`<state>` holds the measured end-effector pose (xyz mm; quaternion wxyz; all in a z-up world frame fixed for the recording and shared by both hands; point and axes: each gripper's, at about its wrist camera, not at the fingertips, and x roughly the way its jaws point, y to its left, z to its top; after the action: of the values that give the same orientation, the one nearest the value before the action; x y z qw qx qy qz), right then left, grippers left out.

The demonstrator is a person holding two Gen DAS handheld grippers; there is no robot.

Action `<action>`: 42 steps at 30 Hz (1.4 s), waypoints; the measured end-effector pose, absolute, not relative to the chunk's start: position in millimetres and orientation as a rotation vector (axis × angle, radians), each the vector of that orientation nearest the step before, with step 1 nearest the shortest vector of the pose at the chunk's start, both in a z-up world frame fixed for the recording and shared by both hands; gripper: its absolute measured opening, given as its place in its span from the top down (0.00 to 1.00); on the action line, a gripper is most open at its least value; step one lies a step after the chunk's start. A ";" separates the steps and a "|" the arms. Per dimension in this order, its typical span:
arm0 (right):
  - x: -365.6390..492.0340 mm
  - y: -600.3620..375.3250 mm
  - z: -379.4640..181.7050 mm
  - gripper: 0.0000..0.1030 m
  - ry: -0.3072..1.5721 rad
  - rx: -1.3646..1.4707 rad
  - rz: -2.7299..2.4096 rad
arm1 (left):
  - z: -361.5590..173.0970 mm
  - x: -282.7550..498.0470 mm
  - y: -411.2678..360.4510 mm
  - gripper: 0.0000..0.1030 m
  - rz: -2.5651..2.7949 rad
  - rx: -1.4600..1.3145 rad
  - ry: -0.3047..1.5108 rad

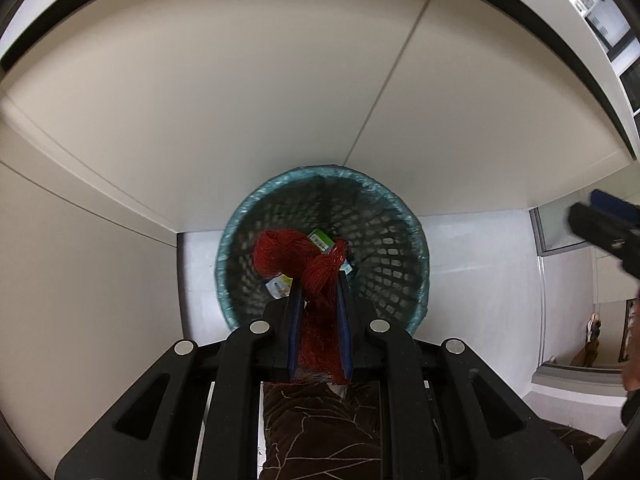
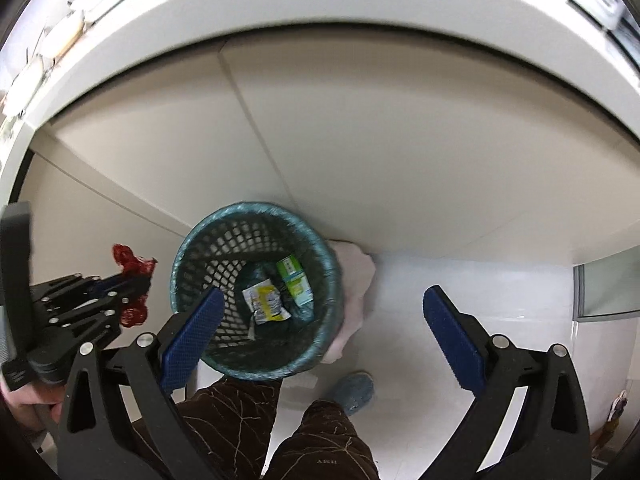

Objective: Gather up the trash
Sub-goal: 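Raise both open tools back over the counter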

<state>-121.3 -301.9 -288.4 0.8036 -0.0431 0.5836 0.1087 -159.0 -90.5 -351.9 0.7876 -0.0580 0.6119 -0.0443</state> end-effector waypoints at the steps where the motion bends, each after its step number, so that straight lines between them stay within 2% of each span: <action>1: -121.7 -307.7 -284.4 0.07 1.246 -0.087 0.226 | -351.9 -157.5 -93.3 0.86 -0.099 -0.120 1.320; 16: -134.5 -347.9 -269.9 0.07 1.221 -0.051 0.167 | -377.5 -146.3 -125.8 0.80 -0.122 -0.095 1.370; 18: -136.4 -350.3 -266.8 0.07 1.221 -0.056 0.169 | -379.1 -145.7 -127.2 0.73 -0.117 -0.098 1.366; 21: -135.9 -352.7 -269.0 0.07 1.222 -0.061 0.169 | -379.5 -145.4 -127.5 0.58 -0.112 -0.109 1.360; 23: -135.5 -353.9 -270.3 0.07 1.224 -0.058 0.169 | -378.8 -145.1 -125.7 0.43 -0.097 -0.114 1.351; 32: -133.8 -355.1 -268.0 0.07 1.218 -0.054 0.178 | -369.9 -145.4 -116.8 0.08 -0.062 -0.158 1.304; 36: -129.7 -355.6 -260.3 0.07 1.205 -0.051 0.182 | -345.4 -145.1 -114.8 0.06 -0.056 -0.154 1.254; 42: -122.2 -355.6 -228.9 0.07 1.127 -0.039 0.201 | -280.9 -144.1 -105.1 0.06 -0.045 -0.167 1.143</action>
<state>-122.2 -355.6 -228.9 0.8404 -0.0182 0.5332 0.0952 -144.1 -105.1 -280.9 0.8376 -0.0791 0.5401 -0.0211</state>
